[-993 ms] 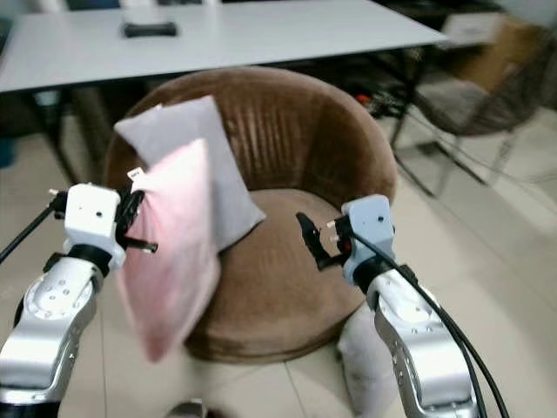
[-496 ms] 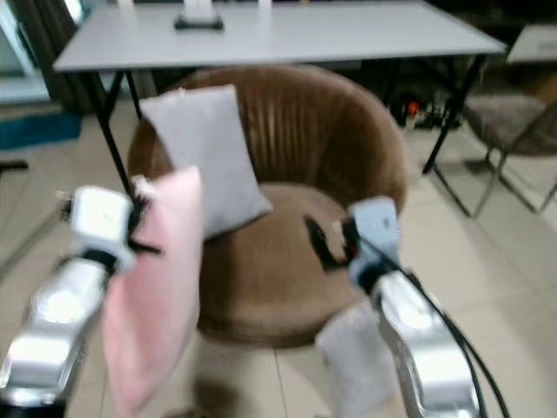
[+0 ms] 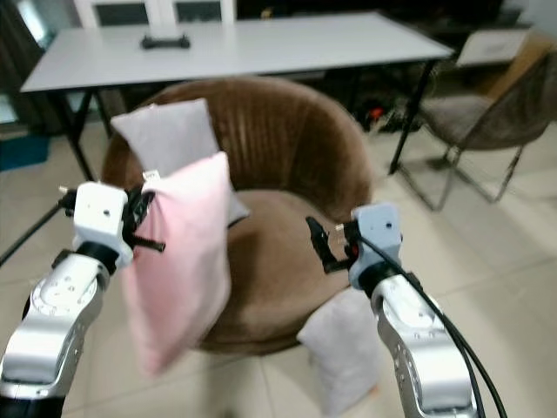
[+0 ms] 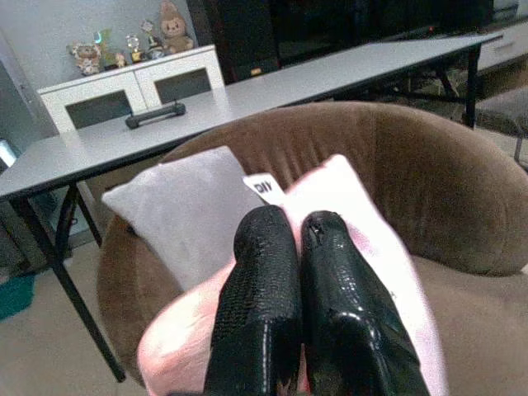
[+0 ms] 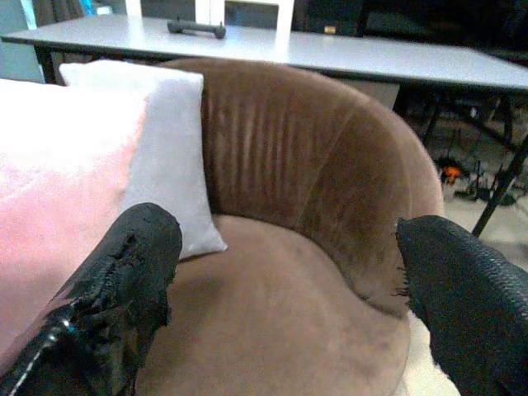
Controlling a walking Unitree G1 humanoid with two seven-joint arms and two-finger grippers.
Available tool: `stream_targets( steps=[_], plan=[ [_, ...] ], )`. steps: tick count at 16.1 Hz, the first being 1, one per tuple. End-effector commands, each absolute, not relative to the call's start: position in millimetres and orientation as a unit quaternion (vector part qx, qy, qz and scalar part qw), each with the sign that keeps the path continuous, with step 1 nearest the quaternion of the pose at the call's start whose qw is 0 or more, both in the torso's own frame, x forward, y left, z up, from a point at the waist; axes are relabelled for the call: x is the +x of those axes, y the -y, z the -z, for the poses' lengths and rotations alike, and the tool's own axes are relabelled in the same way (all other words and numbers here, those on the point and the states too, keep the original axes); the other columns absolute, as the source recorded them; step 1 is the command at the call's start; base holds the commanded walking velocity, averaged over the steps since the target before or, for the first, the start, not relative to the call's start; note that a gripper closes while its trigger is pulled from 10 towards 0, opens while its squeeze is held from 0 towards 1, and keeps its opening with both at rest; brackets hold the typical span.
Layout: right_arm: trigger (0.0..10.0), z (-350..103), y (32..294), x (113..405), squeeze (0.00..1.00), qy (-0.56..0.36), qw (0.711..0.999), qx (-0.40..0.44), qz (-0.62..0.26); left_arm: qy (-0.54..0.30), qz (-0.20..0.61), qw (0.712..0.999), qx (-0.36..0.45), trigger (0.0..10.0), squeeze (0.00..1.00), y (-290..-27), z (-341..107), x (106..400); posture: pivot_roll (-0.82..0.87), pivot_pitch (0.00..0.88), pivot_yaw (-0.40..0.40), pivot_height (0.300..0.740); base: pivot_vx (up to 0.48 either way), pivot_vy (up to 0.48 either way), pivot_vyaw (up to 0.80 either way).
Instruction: Move the pillow to the sofa from floor
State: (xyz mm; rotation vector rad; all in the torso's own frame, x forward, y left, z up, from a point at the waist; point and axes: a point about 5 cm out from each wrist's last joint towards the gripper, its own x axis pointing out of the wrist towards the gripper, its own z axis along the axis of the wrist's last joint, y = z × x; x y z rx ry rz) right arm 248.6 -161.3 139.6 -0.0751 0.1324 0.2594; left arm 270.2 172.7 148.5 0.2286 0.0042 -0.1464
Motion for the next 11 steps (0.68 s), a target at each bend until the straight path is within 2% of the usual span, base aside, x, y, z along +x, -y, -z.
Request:
stream_targets(
  steps=[1,11],
  plan=[
    [10.0,-141.4,160.0,249.9,0.00,-0.060,0.989,-0.039,-0.131,0.026,0.080,0.990,0.114,10.0,0.00,-171.9,-159.8,272.0,0.02,0.000,0.027,0.740,0.379,0.000,0.00],
    [10.0,-140.8,160.2,250.1,0.00,-0.061,0.989,-0.037,-0.130,0.028,0.088,0.989,0.116,10.0,0.00,-172.4,-160.2,271.3,0.02,0.000,0.031,0.740,0.377,0.000,0.00]
  ],
)
